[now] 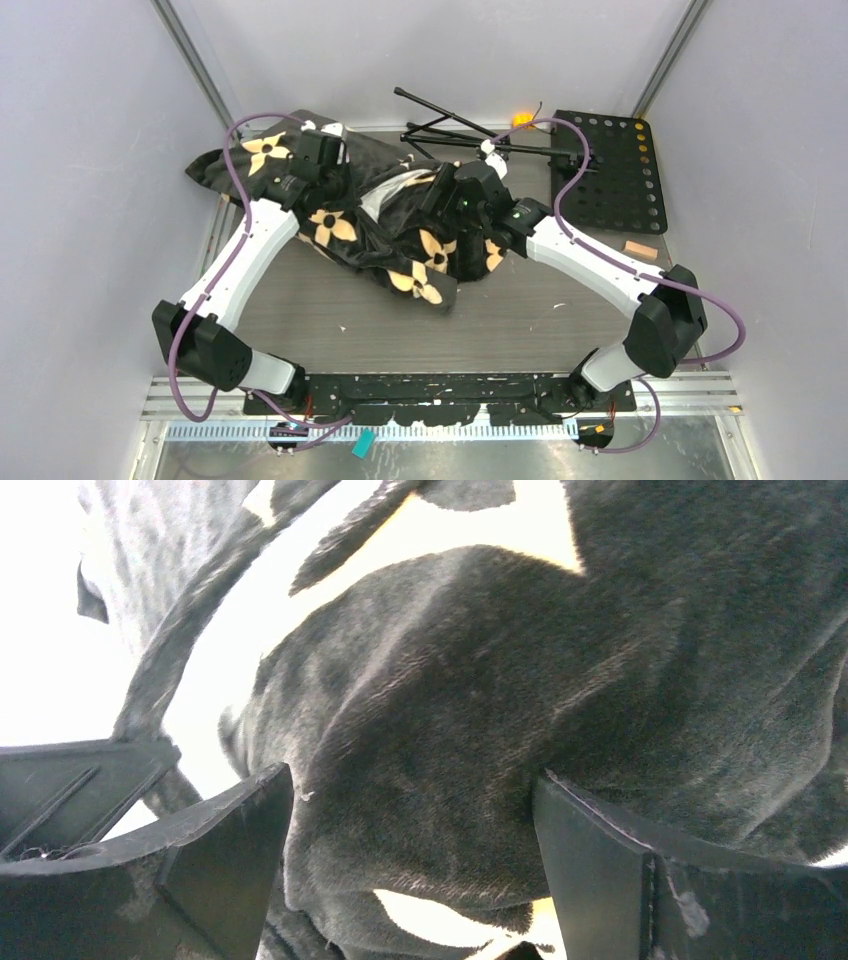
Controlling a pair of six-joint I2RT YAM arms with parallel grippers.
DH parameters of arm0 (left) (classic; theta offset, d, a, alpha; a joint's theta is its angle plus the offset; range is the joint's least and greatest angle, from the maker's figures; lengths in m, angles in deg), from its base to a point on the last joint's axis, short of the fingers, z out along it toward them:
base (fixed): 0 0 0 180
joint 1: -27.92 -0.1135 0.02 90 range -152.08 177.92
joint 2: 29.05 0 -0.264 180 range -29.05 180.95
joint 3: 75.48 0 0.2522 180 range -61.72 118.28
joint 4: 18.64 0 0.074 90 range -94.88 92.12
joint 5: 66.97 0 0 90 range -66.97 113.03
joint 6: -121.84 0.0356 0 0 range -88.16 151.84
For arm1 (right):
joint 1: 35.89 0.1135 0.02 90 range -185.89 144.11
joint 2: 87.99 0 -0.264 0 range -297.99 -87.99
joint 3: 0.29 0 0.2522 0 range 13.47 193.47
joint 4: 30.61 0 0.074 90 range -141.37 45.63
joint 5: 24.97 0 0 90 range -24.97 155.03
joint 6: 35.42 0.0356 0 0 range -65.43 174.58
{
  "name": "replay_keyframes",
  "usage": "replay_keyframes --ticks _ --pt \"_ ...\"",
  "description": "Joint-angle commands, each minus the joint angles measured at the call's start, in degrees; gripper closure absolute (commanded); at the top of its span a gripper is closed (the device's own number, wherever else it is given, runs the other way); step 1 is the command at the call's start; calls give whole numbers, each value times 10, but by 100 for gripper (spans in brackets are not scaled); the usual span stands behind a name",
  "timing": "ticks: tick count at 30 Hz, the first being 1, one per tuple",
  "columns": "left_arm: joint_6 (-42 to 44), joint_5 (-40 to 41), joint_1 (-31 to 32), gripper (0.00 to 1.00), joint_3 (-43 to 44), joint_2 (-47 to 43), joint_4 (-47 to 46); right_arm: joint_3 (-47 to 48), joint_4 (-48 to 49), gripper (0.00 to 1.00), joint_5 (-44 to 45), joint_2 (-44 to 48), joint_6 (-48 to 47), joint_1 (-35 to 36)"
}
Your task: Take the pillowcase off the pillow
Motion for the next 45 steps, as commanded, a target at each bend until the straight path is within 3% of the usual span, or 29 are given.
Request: replay_keyframes --ticks 1,4,7,10,13,20,22,24,25,26,27,28,32,35,42,45 --pt "-2 44 -22 100 -26 -36 -29 17 -27 11 62 -17 38 -1" --pt "-1 43 -24 100 -35 -34 -32 19 -43 22 62 -21 26 -1" --pt "2 42 -26 100 -37 -31 -29 4 -65 39 79 0 2 -3" --pt "5 43 -27 100 -43 -32 -28 -45 -73 75 63 48 -46 -25" --pt "8 46 -28 100 -48 -34 -28 -111 -89 99 30 100 -78 -64" --pt "1 43 -28 100 -73 -43 -40 -229 -97 100 -64 170 -97 -160" --pt "-1 41 -28 100 -79 -45 -41 -226 -96 100 -73 181 -100 -162" --pt "-1 34 -28 100 -86 -47 -41 -211 -95 86 -84 186 -108 -162" --pt "-1 28 -28 100 -90 -48 -42 -199 -96 70 -96 187 -119 -162" --pt "0 22 -28 100 -93 -49 -42 -186 -97 43 -111 187 -127 -162" --pt "-1 15 -28 100 -97 -50 -43 -172 -98 30 -129 189 -133 -162" --pt "-1 10 -28 100 -102 -52 -45 -158 -95 24 -143 190 -138 -162" --pt "-1 -8 -28 100 -123 -68 -59 -68 -108 14 -164 177 -136 -160" --pt "-2 -11 -28 100 -137 -82 -68 14 -142 12 -147 134 -124 -143" --pt "0 -5 -27 100 -147 -100 -70 142 -206 11 79 23 -11 -62" --pt "-1 -5 -27 100 -149 -101 -68 173 -220 10 77 -29 -1 -53"
